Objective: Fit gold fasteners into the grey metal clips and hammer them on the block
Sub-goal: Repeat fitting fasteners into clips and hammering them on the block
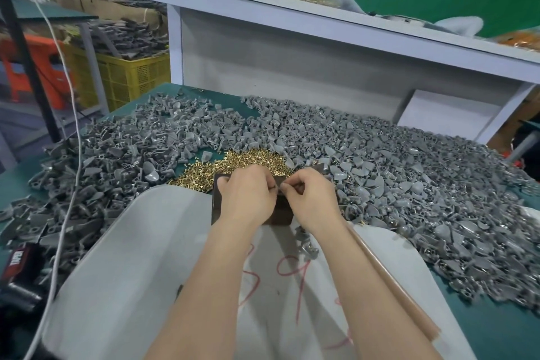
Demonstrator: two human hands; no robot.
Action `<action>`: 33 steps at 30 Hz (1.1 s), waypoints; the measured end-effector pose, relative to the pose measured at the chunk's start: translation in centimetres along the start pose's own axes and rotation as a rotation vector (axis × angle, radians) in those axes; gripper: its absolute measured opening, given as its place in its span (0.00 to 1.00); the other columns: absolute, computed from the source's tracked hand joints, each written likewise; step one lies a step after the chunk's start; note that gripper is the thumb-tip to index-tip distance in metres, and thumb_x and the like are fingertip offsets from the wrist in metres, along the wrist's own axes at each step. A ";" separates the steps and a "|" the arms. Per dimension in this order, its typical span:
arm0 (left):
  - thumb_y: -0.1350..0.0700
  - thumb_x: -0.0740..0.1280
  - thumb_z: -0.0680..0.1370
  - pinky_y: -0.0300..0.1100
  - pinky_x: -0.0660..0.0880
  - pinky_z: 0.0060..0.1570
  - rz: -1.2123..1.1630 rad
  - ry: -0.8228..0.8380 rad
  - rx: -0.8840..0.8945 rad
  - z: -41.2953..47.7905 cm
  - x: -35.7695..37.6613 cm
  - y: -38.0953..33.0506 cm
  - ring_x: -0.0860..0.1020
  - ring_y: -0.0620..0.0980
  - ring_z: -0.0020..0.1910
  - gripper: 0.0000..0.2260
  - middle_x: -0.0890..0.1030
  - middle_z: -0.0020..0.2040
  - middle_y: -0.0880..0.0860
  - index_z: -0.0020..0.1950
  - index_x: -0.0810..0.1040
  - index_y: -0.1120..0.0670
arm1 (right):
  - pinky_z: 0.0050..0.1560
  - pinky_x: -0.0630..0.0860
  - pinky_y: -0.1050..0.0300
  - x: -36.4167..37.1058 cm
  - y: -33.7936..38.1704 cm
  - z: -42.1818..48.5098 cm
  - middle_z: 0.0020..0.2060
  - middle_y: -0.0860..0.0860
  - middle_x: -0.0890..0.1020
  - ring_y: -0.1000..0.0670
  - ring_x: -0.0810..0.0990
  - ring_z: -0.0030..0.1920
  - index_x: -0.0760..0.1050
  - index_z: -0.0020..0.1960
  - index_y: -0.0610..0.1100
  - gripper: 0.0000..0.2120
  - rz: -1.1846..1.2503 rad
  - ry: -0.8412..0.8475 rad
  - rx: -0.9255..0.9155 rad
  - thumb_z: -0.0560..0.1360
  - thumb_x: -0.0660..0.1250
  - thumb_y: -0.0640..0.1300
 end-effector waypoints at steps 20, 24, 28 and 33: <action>0.54 0.68 0.76 0.48 0.63 0.55 -0.020 0.050 -0.010 0.0 0.0 0.0 0.77 0.52 0.49 0.05 0.81 0.41 0.47 0.40 0.77 0.47 | 0.39 0.74 0.56 -4.0 -3.3 -0.7 0.42 0.51 0.80 0.51 0.78 0.39 0.74 0.49 0.45 0.14 -0.386 0.061 0.282 0.76 0.64 0.57; 0.54 0.68 0.76 0.49 0.63 0.56 -0.028 0.052 -0.016 0.0 0.1 0.0 0.77 0.52 0.48 0.05 0.80 0.41 0.46 0.41 0.77 0.47 | 0.43 0.75 0.52 -2.8 -4.1 -1.1 0.46 0.45 0.79 0.45 0.78 0.43 0.72 0.49 0.42 0.08 -0.515 0.213 0.307 0.78 0.63 0.47; 0.55 0.68 0.76 0.48 0.63 0.55 -0.038 0.050 -0.012 0.0 0.0 0.2 0.77 0.52 0.49 0.05 0.81 0.43 0.47 0.41 0.77 0.47 | 0.46 0.78 0.48 -4.4 -3.3 -1.0 0.46 0.45 0.78 0.44 0.80 0.44 0.69 0.55 0.42 0.09 -0.293 0.140 0.259 0.79 0.62 0.46; 0.55 0.67 0.76 0.46 0.61 0.52 -0.015 0.025 -0.017 0.1 -0.1 0.3 0.76 0.52 0.51 0.04 0.81 0.44 0.47 0.43 0.78 0.47 | 0.41 0.74 0.56 -6.9 -0.3 -2.1 0.50 0.49 0.82 0.51 0.80 0.45 0.65 0.71 0.56 0.20 -0.212 -0.036 0.004 0.79 0.61 0.49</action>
Point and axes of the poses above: each hand's wrist, its own z-axis towards the middle knuckle, its own x-axis out of the palm, y = z × x, the point moved 5 cm from there along z, towards the middle knuckle
